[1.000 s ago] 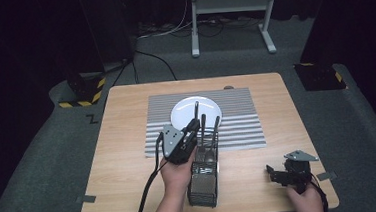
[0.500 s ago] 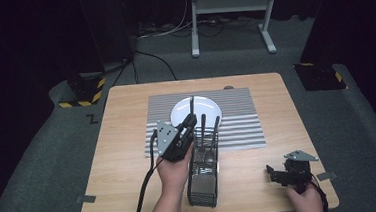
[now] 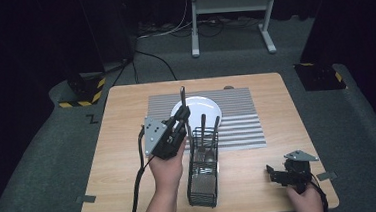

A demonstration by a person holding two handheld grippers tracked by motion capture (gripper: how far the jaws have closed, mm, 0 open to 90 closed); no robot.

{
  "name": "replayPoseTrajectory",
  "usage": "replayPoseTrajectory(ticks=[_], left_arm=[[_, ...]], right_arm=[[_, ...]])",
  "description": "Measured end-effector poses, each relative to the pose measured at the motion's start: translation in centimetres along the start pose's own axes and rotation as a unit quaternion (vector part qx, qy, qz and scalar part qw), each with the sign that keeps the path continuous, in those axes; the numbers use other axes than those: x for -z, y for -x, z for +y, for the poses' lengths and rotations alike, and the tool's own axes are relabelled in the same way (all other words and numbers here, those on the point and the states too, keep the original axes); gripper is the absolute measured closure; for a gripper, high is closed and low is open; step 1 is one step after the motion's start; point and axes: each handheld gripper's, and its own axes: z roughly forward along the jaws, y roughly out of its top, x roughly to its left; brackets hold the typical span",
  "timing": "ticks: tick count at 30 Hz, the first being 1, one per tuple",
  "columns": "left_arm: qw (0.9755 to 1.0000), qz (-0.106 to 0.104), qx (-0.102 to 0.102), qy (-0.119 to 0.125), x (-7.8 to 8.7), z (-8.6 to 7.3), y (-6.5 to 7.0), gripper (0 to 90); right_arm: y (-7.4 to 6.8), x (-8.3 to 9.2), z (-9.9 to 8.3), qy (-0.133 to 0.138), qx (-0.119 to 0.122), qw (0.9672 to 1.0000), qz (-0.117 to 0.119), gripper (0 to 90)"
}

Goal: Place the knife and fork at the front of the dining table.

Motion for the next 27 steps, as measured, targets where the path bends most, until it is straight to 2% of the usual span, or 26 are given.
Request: replayPoseTrajectory(ticks=[7,12,14,20,27], left_arm=[[0.9999,0.010,-0.001,0.008,0.6,0.7,-0.4,82.9],[0.9996,0.026,-0.009,0.005,1.1,0.9,-1.2,82.9],[0.9990,0.040,-0.021,0.000,1.4,0.6,-1.8,82.9],[0.9981,0.058,-0.021,-0.013,1.9,-0.4,-3.1,82.9],[0.9957,0.084,-0.019,-0.033,2.3,-2.1,-5.0,82.9]], right_arm=[[0.0,0.0,0.0,0.000,0.000,1.0000,0.000,9.9],[0.0,0.0,0.0,0.000,0.000,1.0000,0.000,9.9],[0.0,0.0,0.0,0.000,0.000,1.0000,0.000,9.9],[0.0,0.0,0.0,0.000,0.000,1.0000,0.000,9.9],[0.0,0.0,0.0,0.000,0.000,1.0000,0.000,9.8]])
